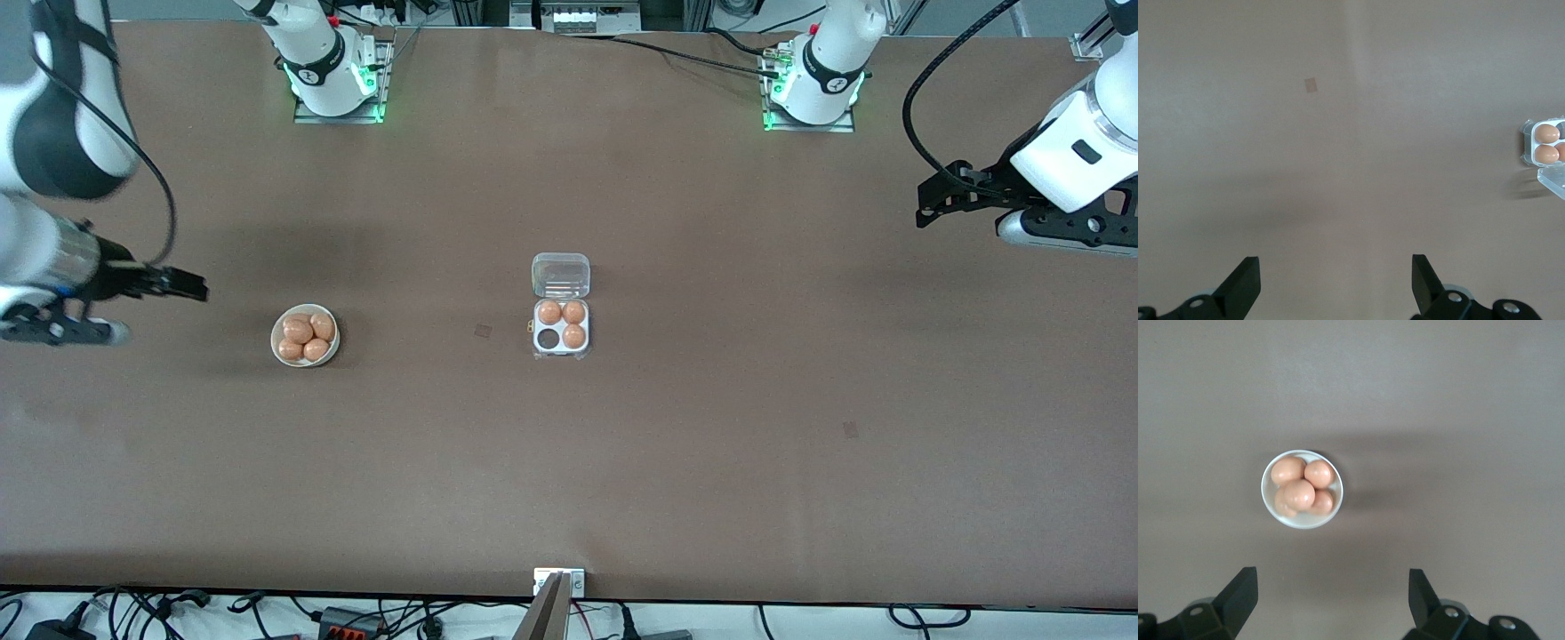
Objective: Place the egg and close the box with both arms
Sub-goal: 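Lower the right gripper and grasp one brown egg in the bowl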
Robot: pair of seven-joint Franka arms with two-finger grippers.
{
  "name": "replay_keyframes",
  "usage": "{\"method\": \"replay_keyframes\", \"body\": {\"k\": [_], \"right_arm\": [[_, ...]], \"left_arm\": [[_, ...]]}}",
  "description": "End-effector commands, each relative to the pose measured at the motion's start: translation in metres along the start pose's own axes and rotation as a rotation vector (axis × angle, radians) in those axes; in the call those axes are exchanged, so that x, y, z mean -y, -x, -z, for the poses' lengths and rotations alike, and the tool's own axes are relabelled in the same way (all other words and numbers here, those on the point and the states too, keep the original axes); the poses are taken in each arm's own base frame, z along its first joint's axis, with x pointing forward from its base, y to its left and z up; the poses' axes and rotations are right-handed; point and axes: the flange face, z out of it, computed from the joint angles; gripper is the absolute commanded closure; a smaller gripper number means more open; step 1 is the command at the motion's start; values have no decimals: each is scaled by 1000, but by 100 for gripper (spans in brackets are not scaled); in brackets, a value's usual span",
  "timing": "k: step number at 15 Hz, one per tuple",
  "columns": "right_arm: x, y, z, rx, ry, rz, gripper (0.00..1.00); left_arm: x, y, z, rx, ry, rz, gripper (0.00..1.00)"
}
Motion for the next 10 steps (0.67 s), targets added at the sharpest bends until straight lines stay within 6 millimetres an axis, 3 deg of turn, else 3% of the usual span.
{"method": "replay_keyframes", "body": {"k": [1,3,5,8,10], "right_arm": [[7,-25,-45,8,7,16,0],[46,-28,-59,24,21,74,0],[67,-27,-63,28,21,77,0],[69,-41,-106,45,-41,5,0],[69,-42,-124,77,-51,-2,0]], "left_arm": [[-2,1,8,-1,-25,0,0],[-1,2,8,1,-31,2,0],[-1,1,8,1,-31,1,0],[-1,1,8,1,-33,2,0],[-1,1,8,1,-33,2,0]]}}
